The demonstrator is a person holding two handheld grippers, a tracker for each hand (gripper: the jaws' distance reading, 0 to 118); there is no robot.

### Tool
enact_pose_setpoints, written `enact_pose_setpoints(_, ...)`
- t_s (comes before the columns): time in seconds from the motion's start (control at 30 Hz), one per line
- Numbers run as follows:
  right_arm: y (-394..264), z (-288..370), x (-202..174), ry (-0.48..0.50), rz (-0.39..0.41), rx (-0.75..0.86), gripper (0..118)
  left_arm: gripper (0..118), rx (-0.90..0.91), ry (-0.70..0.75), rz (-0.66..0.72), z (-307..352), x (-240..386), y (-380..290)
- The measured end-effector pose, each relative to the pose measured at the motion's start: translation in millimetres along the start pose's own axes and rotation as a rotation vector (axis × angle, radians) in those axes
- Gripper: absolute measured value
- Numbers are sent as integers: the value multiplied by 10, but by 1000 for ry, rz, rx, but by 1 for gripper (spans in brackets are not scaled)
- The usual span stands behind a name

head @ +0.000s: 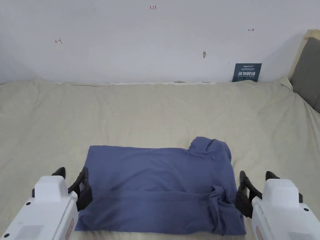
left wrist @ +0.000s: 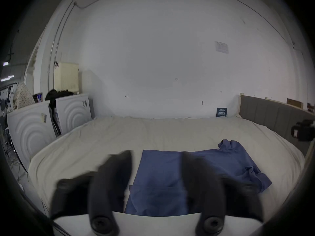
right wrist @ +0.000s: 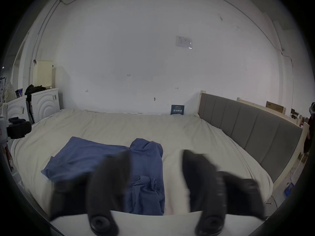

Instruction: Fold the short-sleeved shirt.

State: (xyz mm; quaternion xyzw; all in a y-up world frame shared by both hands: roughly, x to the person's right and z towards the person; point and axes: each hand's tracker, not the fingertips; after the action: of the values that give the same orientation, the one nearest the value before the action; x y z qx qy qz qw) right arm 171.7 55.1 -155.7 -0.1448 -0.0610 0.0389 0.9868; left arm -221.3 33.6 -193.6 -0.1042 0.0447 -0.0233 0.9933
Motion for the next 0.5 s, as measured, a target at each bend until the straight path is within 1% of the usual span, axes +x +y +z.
enact_pose_setpoints(0.03,-19,-6,-61,-2,8,5,30,31,0,-4,-5,42,-1,-24)
enact_pose_setpoints(0.07,-38,23,-71,1,12,12,5,5,-8,-14,-5,69,-13,-44)
enact_pose_setpoints(0.1,-53,60,-92,-7,15,20,2,0,-13,-28,8,87,-9,-56)
enact_pose_setpoints(0.13,-60,71,-91,1,18,24,1,0,-30,-62,28,91,0,-72)
enact_pose_setpoints(0.2,-57,69,-116,7,18,18,1,0,-58,-31,18,77,12,-98)
enact_pose_setpoints(0.27,-40,70,-102,8,16,15,1,0,-97,-31,1,54,-59,-61)
enact_pose_setpoints(0.4,-31,7,-71,12,-8,-1,1,0,-300,-19,16,-220,-213,-117)
enact_pose_setpoints(0.5,-57,-72,-43,12,-12,-16,1,0,-465,-47,36,-489,-411,-302)
